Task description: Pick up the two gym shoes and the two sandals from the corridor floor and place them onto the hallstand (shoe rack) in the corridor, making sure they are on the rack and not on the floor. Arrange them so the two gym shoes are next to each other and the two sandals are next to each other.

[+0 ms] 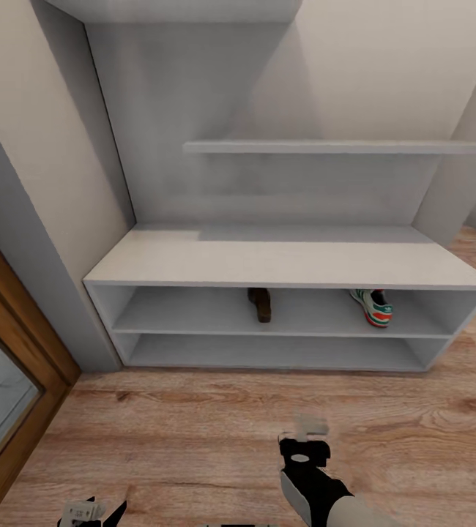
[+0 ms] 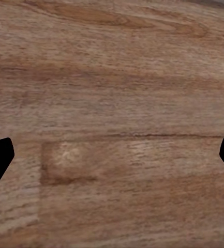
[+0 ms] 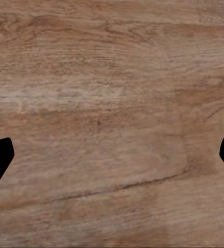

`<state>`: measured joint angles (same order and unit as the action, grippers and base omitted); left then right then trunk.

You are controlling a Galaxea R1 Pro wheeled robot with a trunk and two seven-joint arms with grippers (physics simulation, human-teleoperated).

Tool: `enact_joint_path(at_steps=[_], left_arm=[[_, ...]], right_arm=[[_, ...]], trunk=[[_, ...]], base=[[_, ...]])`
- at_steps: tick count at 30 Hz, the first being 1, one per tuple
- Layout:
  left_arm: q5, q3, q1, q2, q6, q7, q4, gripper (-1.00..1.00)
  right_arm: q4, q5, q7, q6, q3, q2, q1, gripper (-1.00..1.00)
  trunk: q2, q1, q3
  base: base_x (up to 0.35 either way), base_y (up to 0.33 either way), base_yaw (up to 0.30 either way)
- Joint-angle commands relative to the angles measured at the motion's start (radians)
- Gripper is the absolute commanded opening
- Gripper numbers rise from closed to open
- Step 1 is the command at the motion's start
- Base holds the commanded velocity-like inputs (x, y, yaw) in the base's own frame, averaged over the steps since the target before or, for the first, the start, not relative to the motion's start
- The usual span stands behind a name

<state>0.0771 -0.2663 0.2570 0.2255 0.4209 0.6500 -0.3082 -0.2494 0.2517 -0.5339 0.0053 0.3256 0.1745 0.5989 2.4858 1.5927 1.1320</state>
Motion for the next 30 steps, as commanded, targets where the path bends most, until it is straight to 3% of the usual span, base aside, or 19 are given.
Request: enact_joint_path(at_steps=[1, 2, 10, 12, 13, 16, 30], left_arm=[[0.008, -0.002, 0.001, 0.000, -0.002, 0.009, 0.002, 1.00], [0.009, -0.002, 0.001, 0.000, -0.002, 0.009, 0.002, 1.00], [0.008, -0.002, 0.001, 0.000, -0.002, 0.009, 0.002, 1.00], [0.008, -0.002, 0.001, 0.000, -0.002, 0.008, 0.003, 1.00], [0.007, -0.002, 0.001, 0.000, -0.002, 0.008, 0.004, 1.00], [0.009, -0.002, 0.001, 0.000, -0.002, -0.003, 0.004, 1.00], [0.012, -0.003, 0.001, 0.000, -0.002, -0.031, 0.010, 1.00]], right_arm=[[0.029, 0.007, 0.005, -0.026, 0.010, -0.004, 0.001, 1.00], [0.118, 0.001, 0.044, -0.116, 0.011, -0.024, 0.001, 1.00], [0.203, -0.021, 0.139, -0.237, 0.012, -0.091, -0.002, 1.00], [0.212, -0.024, 0.185, -0.268, 0.012, -0.118, -0.011, 1.00], [0.217, -0.026, 0.239, -0.300, 0.012, -0.145, -0.032, 1.00], [0.219, -0.027, 0.275, -0.327, 0.012, -0.170, -0.050, 1.00], [0.222, -0.027, 0.287, -0.337, 0.011, -0.180, -0.067, 1.00]], trunk=[[0.000, 0.000, 0.001], [0.000, 0.000, 0.001], [0.000, 0.000, 0.001], [0.000, 0.000, 0.001], [0.000, 0.000, 0.001], [0.000, 0.000, 0.001], [0.000, 0.000, 0.001]], base=[[-0.003, 0.000, 0.000], [-0.001, 0.000, 0.000], [0.000, 0.000, 0.000], [0.000, 0.000, 0.000], [0.000, 0.000, 0.000], [0.000, 0.000, 0.000], [0.000, 0.000, -0.011]])
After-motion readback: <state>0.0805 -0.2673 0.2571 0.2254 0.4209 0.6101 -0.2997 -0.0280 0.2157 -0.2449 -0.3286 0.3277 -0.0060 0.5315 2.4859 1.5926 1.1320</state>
